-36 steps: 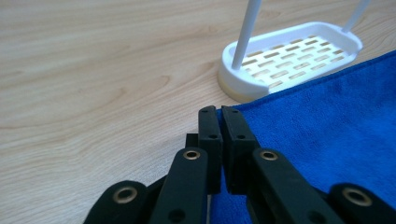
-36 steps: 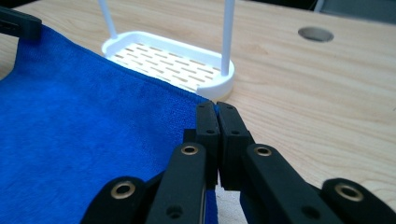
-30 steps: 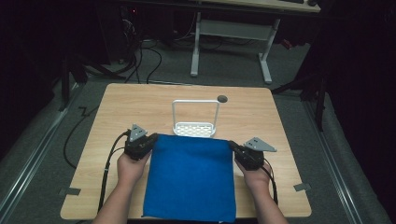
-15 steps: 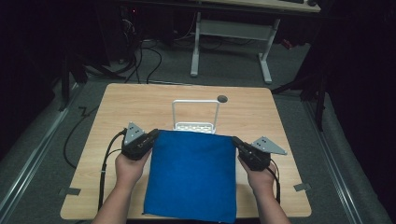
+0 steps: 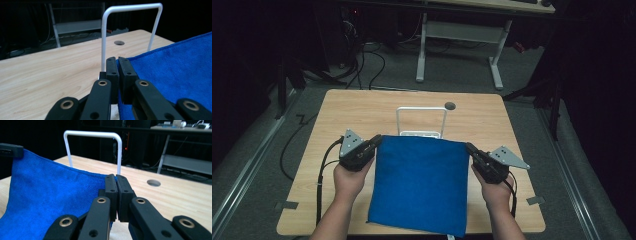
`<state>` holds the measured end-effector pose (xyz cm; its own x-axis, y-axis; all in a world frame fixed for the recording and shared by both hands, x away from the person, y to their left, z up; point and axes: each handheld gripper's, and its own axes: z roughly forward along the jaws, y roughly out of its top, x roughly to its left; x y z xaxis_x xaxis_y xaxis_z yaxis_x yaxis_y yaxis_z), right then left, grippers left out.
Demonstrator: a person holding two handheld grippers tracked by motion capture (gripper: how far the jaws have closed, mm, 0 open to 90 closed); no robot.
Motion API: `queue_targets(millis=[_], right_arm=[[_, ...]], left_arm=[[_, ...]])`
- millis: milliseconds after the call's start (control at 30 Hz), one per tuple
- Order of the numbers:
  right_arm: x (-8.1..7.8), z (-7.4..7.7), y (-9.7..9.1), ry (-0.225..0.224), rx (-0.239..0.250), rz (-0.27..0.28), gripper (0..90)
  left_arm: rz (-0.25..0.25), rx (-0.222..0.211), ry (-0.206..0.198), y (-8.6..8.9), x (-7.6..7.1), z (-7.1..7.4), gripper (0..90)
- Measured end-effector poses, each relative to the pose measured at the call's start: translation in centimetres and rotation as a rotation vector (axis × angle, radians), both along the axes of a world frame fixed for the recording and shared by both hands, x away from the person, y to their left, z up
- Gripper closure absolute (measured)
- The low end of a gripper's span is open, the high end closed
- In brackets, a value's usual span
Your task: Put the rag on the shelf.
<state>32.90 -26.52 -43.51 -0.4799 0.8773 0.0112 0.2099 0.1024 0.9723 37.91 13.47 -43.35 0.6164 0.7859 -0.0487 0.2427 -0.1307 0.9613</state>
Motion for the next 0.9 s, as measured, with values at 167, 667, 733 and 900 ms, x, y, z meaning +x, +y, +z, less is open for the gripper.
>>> queue_targets(millis=[167, 667, 733, 900], right_arm=[[-0.9, 1.5, 0.0, -0.052, 0.010, 0.003, 89.2], [-3.3, 4.9, 0.3, -0.180, 0.043, 0.030, 89.2], [-3.6, 5.2, 0.3, -0.198, 0.044, 0.031, 89.2], [-4.0, 5.9, 0.1, -0.221, 0.055, 0.031, 89.2]], left_arm=[[-0.011, -0.033, -0.044, 0.1, -0.9, 1.5, 87.5], [-0.051, -0.075, -0.178, -0.2, -3.8, 5.2, 87.6], [-0.053, -0.079, -0.192, -0.2, -4.2, 5.5, 87.6], [-0.059, -0.090, -0.215, 0.0, -4.7, 6.2, 87.6]])
